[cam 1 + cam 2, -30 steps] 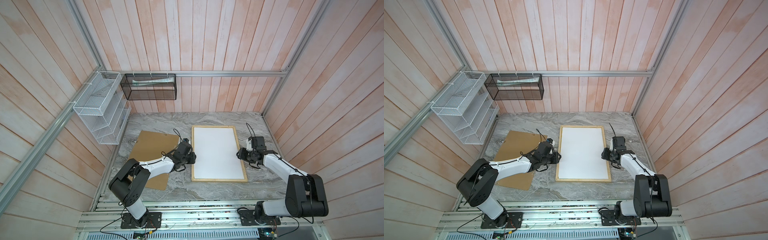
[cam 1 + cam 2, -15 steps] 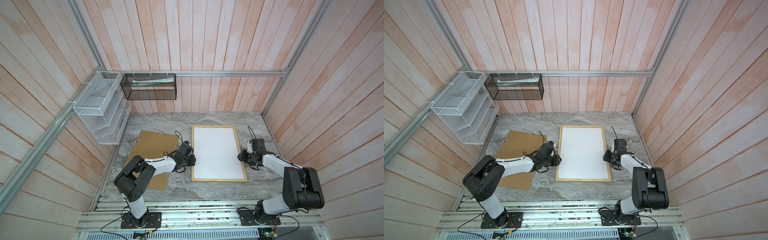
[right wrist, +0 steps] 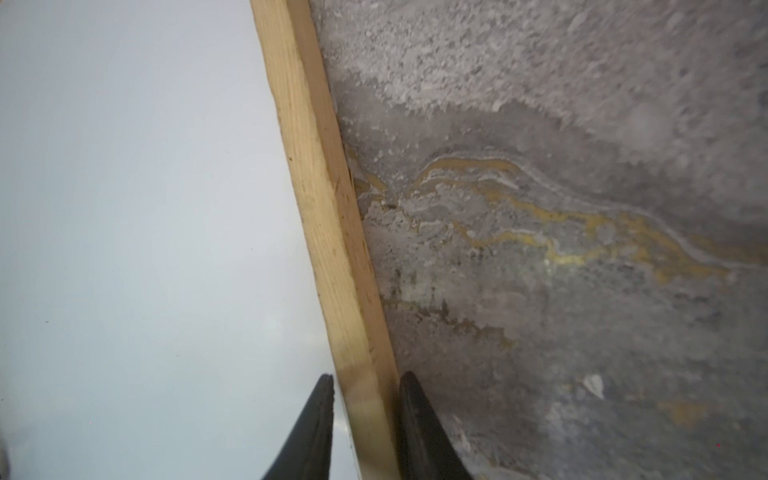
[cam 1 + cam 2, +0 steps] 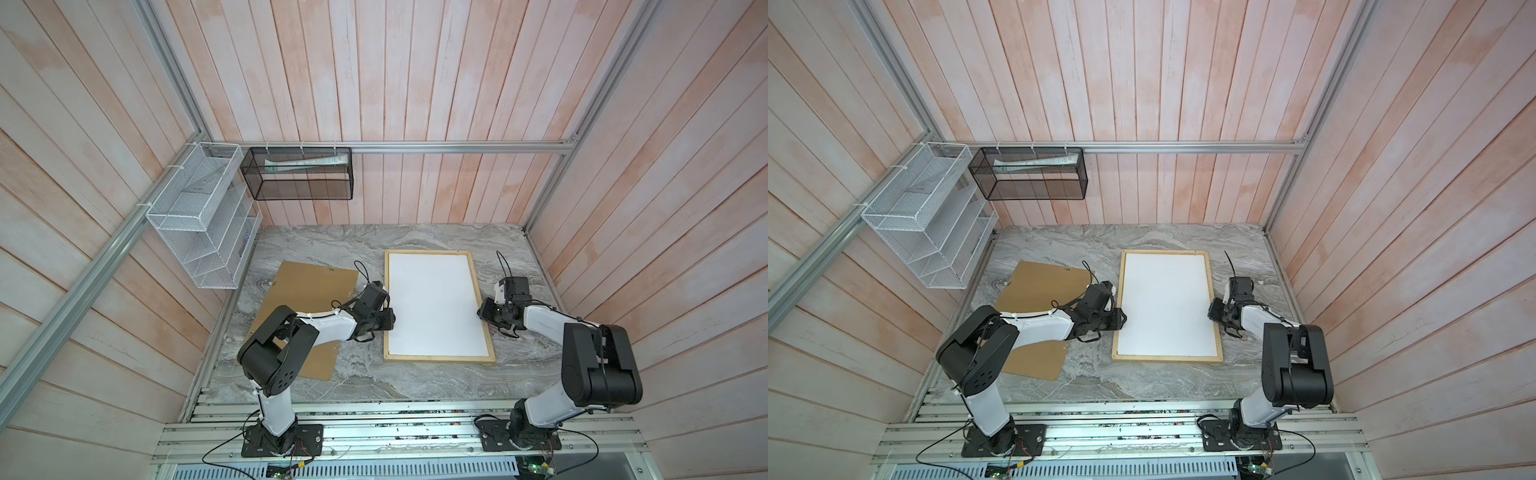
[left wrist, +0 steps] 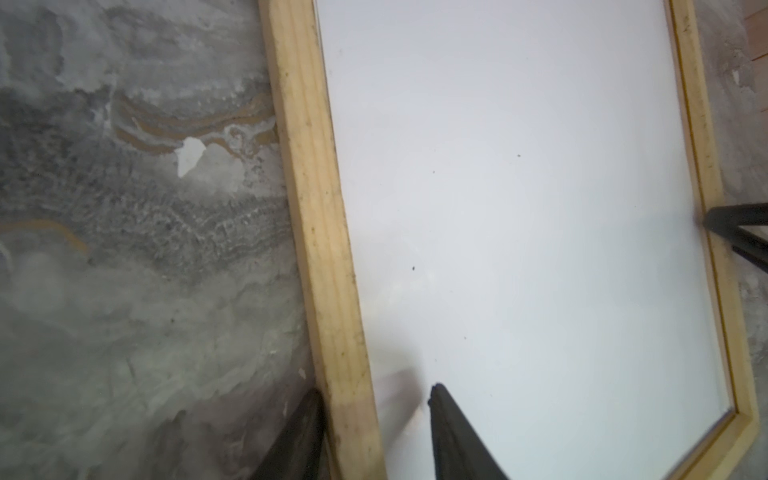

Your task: Put the photo into the frame

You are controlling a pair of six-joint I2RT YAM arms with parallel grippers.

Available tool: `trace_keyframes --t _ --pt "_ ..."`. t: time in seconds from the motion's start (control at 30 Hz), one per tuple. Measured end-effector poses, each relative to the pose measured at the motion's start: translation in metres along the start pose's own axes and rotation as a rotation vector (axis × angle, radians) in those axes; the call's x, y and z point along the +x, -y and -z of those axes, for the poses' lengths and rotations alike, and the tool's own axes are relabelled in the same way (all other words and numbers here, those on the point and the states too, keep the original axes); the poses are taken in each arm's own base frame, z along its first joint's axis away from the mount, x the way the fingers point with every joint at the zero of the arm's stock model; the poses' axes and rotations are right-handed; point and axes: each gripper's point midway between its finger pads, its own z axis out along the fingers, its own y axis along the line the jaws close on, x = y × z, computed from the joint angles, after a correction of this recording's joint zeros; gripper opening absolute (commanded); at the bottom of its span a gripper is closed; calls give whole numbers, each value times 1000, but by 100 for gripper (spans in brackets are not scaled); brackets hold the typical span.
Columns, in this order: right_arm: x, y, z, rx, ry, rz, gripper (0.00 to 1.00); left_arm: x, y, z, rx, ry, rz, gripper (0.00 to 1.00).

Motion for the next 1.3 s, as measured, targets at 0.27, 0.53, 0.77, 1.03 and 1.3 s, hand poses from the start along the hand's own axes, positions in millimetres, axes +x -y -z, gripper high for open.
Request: trace_keyframes --t 0.27,0.53,0.77,1.03,1.3 --pt "-19 2 -6 2 30 -8 28 -24 4 -16 -7 23 0 44" --pt "-24 -3 -10 -25 26 -7 37 -35 -3 -17 -11 29 11 45" --pt "-22 -9 -9 -56 15 -6 44 -60 -23 18 -49 121 41 52" --pt "-27 -13 -2 -67 34 -1 47 -69 -64 72 -182 225 103 58" --pt "-31 -17 6 -76 56 3 47 -22 -132 91 -404 143 258 56"
